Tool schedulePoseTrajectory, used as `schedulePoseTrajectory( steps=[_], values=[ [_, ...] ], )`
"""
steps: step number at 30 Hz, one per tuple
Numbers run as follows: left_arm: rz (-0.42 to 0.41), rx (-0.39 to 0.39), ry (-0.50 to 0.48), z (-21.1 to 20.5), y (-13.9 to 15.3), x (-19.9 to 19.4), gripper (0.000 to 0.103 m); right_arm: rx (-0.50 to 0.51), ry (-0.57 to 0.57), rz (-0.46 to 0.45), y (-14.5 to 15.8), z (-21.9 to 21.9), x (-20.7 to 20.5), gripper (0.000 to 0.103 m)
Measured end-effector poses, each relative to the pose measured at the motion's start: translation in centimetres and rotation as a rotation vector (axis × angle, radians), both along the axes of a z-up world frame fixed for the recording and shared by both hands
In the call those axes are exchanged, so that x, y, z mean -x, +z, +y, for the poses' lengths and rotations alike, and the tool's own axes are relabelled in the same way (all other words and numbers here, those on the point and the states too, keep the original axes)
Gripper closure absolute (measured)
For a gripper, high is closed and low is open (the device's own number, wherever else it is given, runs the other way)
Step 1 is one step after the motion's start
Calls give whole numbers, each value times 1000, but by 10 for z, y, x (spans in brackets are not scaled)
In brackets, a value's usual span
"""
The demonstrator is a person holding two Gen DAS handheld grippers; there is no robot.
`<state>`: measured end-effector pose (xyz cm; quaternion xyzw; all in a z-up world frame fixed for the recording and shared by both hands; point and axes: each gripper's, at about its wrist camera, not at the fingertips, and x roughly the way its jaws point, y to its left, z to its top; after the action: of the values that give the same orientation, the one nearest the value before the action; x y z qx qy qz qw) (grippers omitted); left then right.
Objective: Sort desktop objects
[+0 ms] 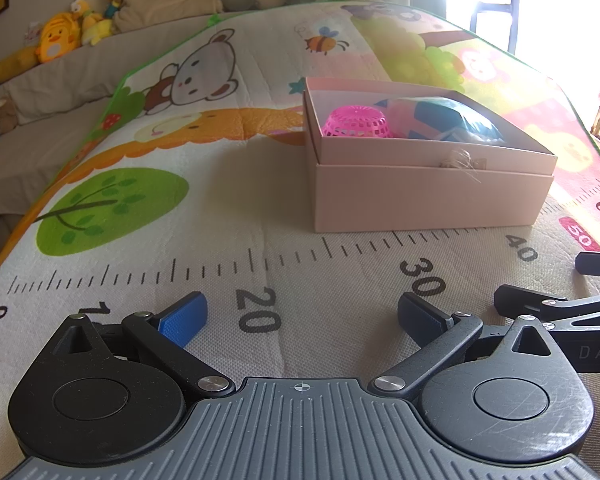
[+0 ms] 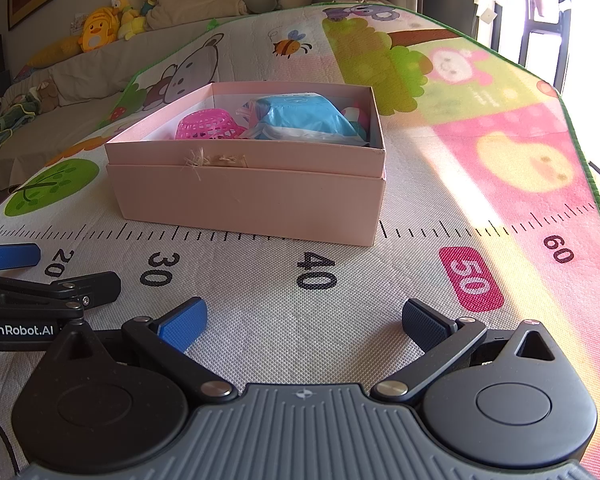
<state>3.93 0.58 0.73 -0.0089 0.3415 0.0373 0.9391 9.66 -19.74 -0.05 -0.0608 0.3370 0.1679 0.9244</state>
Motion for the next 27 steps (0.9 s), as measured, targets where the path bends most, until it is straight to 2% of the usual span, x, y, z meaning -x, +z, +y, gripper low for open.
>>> schedulePoseTrajectory(
  steps=[14,17,20,27],
  values=[
    [3,-11,-16,-1,1,-1,0,-1,0,0,0,0,-1,0],
    [42,12,-41,3,4,-5,0,-1,0,0,0,1,-1,0],
    [62,1,-60,2,5,-4,0,-1,0,0,0,0,-1,0],
    [52,8,-59,3,4,0,0,-1,0,0,0,0,-1,0]
  ],
)
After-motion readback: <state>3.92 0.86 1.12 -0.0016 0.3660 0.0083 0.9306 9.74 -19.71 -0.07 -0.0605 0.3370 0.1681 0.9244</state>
